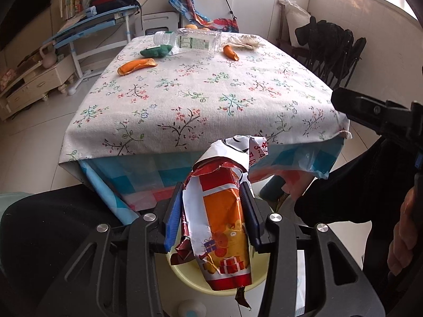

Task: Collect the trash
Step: 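Open the right gripper over the bucket while the left lowers the snack bag in and opens, then raise both open grippers from the bucket back over the table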

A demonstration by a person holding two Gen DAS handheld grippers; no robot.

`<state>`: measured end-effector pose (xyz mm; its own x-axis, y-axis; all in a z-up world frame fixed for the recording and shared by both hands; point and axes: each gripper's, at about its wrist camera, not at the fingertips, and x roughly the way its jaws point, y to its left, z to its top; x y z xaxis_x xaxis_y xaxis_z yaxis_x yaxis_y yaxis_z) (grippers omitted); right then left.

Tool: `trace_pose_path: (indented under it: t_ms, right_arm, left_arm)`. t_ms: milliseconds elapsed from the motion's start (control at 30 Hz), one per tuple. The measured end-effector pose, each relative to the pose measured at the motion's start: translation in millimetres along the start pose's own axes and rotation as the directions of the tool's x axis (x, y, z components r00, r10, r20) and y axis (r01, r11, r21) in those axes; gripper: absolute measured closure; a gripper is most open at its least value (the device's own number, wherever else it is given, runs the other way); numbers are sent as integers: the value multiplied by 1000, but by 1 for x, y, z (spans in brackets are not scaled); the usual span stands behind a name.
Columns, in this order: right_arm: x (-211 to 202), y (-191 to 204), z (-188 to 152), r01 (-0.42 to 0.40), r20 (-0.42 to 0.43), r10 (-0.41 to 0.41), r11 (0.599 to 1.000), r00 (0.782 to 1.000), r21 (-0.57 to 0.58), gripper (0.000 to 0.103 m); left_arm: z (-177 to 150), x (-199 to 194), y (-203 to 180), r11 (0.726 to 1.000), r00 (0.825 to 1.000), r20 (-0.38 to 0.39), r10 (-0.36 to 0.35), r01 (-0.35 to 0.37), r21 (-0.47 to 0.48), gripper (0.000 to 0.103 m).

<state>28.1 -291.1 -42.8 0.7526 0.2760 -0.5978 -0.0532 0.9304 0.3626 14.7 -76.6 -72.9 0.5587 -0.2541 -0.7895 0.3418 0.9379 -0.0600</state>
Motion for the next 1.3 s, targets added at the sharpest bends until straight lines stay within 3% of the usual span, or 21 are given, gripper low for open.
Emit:
trace_pose_path:
  t_ms: [500, 767, 867, 1033, 1300]
  right_arm:
    - [-4, -4, 2, 5, 36, -6, 1000, 999, 15, 35]
    - [-6, -3, 2, 20, 45, -20, 1000, 999, -3, 32]
    - [-6, -1, 3, 28, 48, -28, 1000, 998, -13, 31]
    - [-7, 4, 1, 54, 62, -51, 998, 997, -43, 27]
    - [-8, 7, 1, 69, 72, -64, 995, 995, -69, 23]
  left_arm:
    - [-3, 4, -11, 998, 999, -48, 5, -3, 56, 56]
    - [0, -9, -8, 998, 998, 43, 49, -50, 38, 36]
    - [4, -21, -4, 995, 988, 122, 99, -101, 10, 25]
    - [10, -38, 9, 981, 956, 224, 191, -179, -74, 14]
    - [16, -53, 25, 959, 918, 293, 268, -225, -171, 10]
